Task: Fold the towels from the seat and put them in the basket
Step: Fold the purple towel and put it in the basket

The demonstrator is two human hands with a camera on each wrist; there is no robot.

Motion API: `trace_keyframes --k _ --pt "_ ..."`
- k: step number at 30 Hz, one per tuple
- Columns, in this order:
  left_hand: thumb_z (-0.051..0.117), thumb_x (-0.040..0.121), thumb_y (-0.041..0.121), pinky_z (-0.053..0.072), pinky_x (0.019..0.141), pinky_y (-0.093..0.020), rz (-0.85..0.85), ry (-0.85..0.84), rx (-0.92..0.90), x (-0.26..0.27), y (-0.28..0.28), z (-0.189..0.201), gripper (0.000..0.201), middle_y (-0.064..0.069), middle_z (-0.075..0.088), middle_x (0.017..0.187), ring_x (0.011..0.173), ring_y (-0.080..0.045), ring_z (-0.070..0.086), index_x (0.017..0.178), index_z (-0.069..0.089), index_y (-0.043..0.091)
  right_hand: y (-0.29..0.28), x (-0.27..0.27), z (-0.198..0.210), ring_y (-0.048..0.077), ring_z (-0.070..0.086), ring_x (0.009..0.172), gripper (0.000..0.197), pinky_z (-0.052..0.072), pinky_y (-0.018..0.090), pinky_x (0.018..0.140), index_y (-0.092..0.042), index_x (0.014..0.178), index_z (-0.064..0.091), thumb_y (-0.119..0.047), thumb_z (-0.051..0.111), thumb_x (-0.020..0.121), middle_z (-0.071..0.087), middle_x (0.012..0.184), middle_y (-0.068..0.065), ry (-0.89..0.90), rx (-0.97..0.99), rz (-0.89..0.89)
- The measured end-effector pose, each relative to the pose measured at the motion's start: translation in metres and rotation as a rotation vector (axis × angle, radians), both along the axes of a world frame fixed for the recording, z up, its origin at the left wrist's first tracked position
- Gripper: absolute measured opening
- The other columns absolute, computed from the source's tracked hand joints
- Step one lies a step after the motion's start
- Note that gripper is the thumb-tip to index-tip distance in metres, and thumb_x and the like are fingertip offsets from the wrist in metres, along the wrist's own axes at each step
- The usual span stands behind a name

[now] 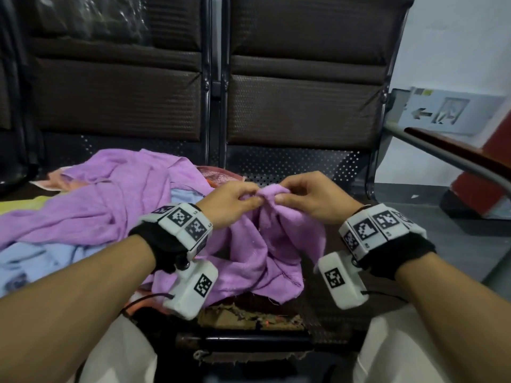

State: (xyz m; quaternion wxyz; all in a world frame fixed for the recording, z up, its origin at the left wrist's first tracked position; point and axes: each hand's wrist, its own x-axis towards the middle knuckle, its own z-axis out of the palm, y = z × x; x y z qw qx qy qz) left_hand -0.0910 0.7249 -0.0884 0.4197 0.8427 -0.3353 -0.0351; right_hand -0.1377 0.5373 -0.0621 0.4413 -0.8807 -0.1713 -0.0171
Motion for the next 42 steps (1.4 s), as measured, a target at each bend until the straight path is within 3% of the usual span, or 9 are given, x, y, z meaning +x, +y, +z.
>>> trace_keyframes --k 4,8,14,19,23,29,35,39,42 --pt "0.053 0.093 0.009 0.044 0.089 -0.038 0.148 -0.016 -0.089 0.006 0.003 0.006 0.018 -0.025 0.065 0.098 0.088 -0.017 0.052 0.098 0.065 -0.004 -0.01 0.003 -0.003 0.01 0.058 0.073 0.029 0.046 0.027 0.068 -0.015 0.086 0.068 -0.024 0.086 0.064 0.069 0.08 0.004 0.066 -0.136 -0.068" --pt "0.049 0.095 0.016 0.041 0.081 -0.033 0.294 -0.036 -0.149 0.012 0.007 0.011 0.017 -0.006 0.057 0.083 0.082 -0.015 0.049 0.092 0.062 0.005 -0.018 0.006 -0.018 0.008 0.052 0.065 0.017 0.032 0.015 0.052 -0.02 0.078 0.067 -0.034 0.075 0.077 0.057 0.066 -0.008 0.054 -0.661 -0.112" --pt "0.046 0.096 0.018 0.038 0.075 -0.029 0.54 0.039 -0.218 0.023 0.021 0.014 0.022 -0.007 0.055 0.084 0.082 -0.016 0.049 0.091 0.061 0.004 -0.032 0.012 -0.014 0.009 0.053 0.073 0.026 0.041 0.024 0.067 -0.023 0.071 0.062 -0.002 0.058 0.086 0.06 0.071 -0.006 -0.03 -0.328 -0.253" --pt "0.045 0.089 0.007 0.036 0.074 -0.029 0.229 0.202 -0.195 0.006 0.013 0.028 0.02 -0.006 0.051 0.074 0.077 -0.014 0.047 0.073 0.056 0.0 -0.013 0.015 0.0 -0.001 0.056 0.09 0.037 0.042 0.002 0.071 -0.02 0.115 0.057 0.003 0.049 0.087 0.06 0.109 -0.006 -0.009 0.16 -0.258" --pt "0.046 0.081 0.007 0.035 0.065 -0.028 0.021 0.363 -0.376 -0.009 0.01 0.041 0.011 -0.006 0.045 0.068 0.068 -0.013 0.041 0.071 0.05 0.004 0.007 0.008 0.0 0.013 0.056 0.111 0.046 0.043 0.024 0.1 -0.009 0.132 0.049 0.0 0.06 0.088 0.058 0.125 0.007 0.149 0.165 -0.051" --pt "0.045 0.074 -0.013 0.037 0.071 -0.026 -0.003 0.405 -0.416 -0.012 0.011 0.04 0.026 -0.021 0.052 0.089 0.081 -0.026 0.044 0.086 0.056 0.007 0.019 0.003 -0.007 0.018 0.052 0.085 0.019 0.041 0.029 0.081 0.015 0.103 0.061 0.006 0.057 0.086 0.06 0.089 0.015 0.196 -0.034 0.112" --pt "0.064 0.082 -0.002 0.045 0.086 -0.033 0.109 0.364 -0.312 -0.002 0.022 0.025 0.04 -0.019 0.06 0.095 0.09 -0.023 0.054 0.12 0.052 0.004 0.004 0.002 0.001 0.015 0.05 0.071 0.011 0.04 0.025 0.067 0.005 0.09 0.058 0.009 0.048 0.089 0.055 0.077 0.01 0.147 0.31 -0.093" --pt "0.068 0.084 0.015 0.041 0.061 -0.007 0.105 0.179 -0.01 0.004 0.031 0.013 0.004 0.011 0.064 0.069 0.064 0.002 0.053 0.083 0.065 0.018 -0.003 0.006 0.002 0.023 0.049 0.081 0.014 0.04 0.034 0.079 0.013 0.095 0.057 0.004 0.046 0.093 0.055 0.086 0.015 0.061 0.361 -0.138" --pt "0.064 0.087 0.025 0.033 0.048 -0.008 0.21 0.152 0.035 0.012 0.039 0.004 0.032 0.012 0.047 0.053 0.046 0.005 0.04 0.058 0.052 0.02 -0.011 0.01 0.002 0.024 0.051 0.082 0.017 0.041 0.037 0.081 0.001 0.082 0.06 -0.002 0.048 0.094 0.058 0.083 0.013 -0.021 0.453 -0.224"
